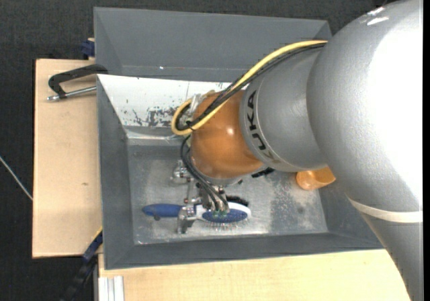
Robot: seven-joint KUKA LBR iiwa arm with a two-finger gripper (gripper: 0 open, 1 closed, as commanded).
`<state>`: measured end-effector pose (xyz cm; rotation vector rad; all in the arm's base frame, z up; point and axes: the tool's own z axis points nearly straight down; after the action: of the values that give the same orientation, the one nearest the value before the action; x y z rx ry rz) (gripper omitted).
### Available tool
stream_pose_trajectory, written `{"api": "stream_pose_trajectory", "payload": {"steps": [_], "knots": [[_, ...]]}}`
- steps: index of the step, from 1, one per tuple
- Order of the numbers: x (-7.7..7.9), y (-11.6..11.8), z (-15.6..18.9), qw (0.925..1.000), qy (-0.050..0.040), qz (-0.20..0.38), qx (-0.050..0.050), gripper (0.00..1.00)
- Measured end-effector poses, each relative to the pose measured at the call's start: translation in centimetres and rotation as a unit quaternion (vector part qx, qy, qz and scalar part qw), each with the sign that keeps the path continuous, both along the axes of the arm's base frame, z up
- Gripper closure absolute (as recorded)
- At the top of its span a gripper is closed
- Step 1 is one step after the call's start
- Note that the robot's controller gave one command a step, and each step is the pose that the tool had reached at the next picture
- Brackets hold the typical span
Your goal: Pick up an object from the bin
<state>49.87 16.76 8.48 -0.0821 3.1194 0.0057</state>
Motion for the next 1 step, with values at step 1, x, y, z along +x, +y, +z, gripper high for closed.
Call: {"api": "stream_pose_trajectory", "payload": {"steps": [1], "knots": [[-0.55,-0.18,-0.62,1.0000,0.0097,-0.001,-0.001,1.00]]}}
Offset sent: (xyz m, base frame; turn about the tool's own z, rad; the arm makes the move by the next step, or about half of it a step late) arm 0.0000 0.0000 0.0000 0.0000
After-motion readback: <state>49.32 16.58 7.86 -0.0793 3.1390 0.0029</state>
